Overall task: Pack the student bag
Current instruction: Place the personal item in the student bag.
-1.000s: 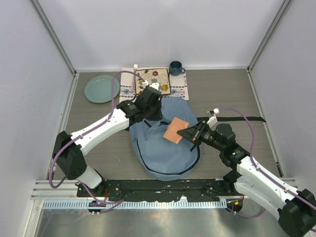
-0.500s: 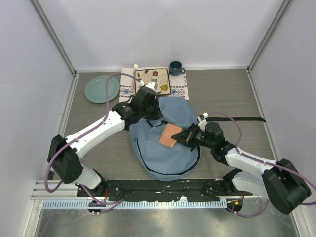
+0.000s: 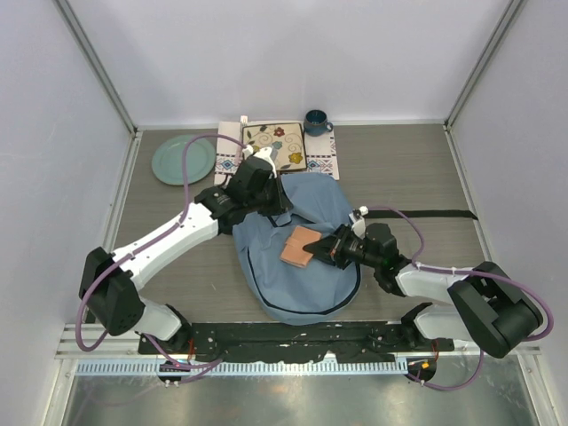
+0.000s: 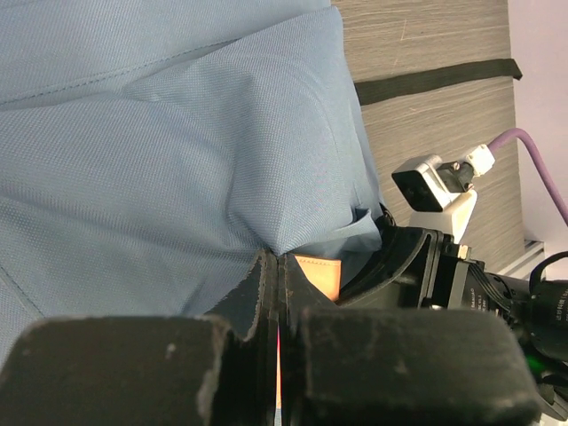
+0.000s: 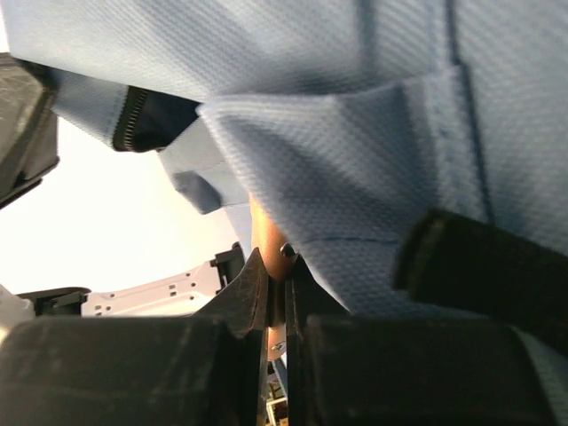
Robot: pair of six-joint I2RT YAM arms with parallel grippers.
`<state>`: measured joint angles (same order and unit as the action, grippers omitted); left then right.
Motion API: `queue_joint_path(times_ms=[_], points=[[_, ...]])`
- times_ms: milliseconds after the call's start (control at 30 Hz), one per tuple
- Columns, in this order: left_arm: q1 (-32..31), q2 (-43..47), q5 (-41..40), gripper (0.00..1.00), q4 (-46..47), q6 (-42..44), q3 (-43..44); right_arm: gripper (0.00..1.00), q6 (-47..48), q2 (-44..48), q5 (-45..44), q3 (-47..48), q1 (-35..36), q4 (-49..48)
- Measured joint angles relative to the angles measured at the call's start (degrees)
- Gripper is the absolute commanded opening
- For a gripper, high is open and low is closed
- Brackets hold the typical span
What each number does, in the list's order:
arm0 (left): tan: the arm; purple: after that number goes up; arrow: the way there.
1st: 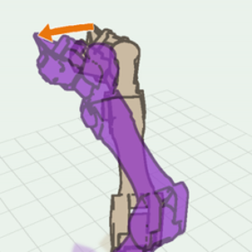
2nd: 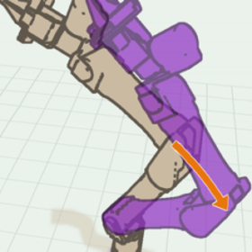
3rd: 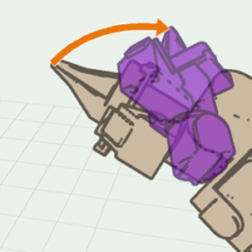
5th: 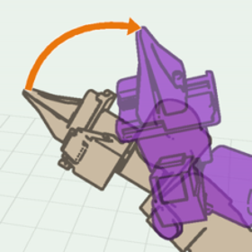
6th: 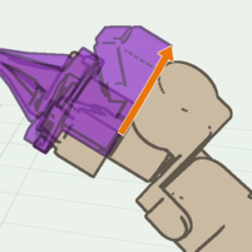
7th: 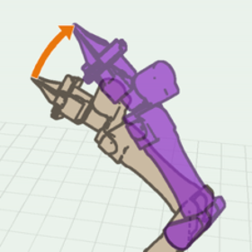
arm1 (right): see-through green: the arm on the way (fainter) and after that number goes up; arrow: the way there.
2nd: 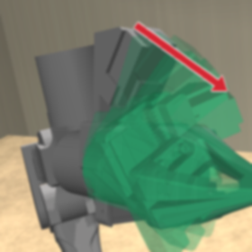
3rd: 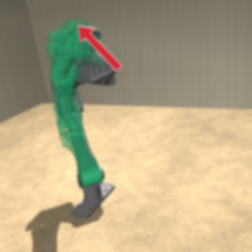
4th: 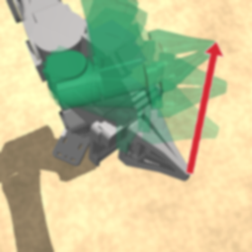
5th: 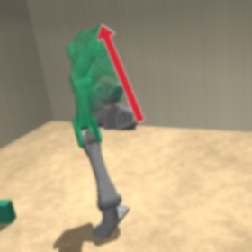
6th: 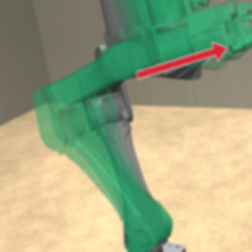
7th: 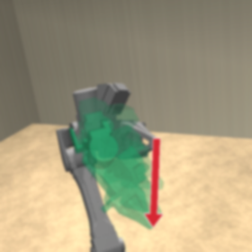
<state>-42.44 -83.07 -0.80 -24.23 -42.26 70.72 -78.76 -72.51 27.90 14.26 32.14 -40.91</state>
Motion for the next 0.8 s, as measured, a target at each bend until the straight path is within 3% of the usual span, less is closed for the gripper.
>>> queue_joint_path(times_ms=[300,633,800], points=[[0.2,2.5,0.9,0.0,1.7,-0.8,-2.3,0.01,-3.5,-0.6,0.9,0.7,0.1,-6.3],[0.6,3.9,1.5,0.0,3.1,-0.9,-4.5,0.01,-8.8,-10.2,0.9,0.7,-0.9,-21.0],[0.6,5.1,2.1,0.0,5.1,-1.4,-6.3,0.01,-9.4,-10.0,-1.8,0.5,-1.4,-21.5]])
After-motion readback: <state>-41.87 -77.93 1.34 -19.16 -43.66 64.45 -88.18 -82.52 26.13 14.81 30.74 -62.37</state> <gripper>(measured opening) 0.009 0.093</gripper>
